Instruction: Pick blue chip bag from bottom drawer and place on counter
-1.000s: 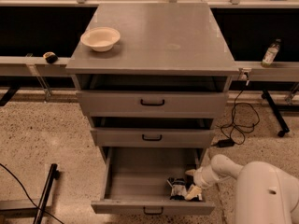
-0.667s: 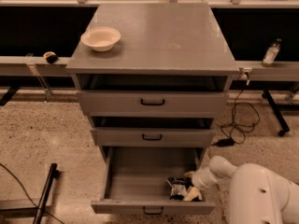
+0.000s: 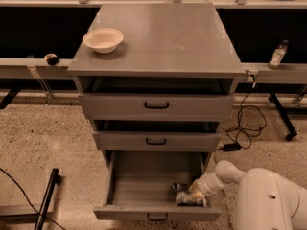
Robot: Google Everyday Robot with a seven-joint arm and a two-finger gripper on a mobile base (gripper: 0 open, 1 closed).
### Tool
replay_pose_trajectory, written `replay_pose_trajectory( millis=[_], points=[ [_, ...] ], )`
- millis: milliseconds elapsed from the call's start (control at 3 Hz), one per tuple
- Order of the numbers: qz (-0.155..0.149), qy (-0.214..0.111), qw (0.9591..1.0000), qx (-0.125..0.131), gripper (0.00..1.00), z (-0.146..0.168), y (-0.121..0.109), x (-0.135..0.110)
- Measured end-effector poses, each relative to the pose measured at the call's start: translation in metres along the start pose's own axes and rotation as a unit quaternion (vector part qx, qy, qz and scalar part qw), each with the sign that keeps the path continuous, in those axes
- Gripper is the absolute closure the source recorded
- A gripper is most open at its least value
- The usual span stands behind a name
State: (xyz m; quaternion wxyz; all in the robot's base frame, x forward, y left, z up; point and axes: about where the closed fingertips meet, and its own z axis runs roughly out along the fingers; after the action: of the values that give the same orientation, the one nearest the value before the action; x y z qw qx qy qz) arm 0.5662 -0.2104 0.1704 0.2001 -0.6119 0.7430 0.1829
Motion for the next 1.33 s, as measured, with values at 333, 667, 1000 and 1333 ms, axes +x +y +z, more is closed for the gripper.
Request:
replay_pose_trajectory(
  millis=[333,667,1000,1333],
  points=[
    [0.002,-0.004,1.0000,-0.003,0.98,0.002,0.001,-0.001],
    [0.008,-0.012,0.9999,-0.008,1.00,0.007,0.003,-0.002],
    [0.002,-0.024,0.9997,-0.010,1.00,0.008,0.005,-0.010],
    [-0.016,-0.056,0.9983,-0.002,1.00,-0.009,0.004,-0.027]
  ],
)
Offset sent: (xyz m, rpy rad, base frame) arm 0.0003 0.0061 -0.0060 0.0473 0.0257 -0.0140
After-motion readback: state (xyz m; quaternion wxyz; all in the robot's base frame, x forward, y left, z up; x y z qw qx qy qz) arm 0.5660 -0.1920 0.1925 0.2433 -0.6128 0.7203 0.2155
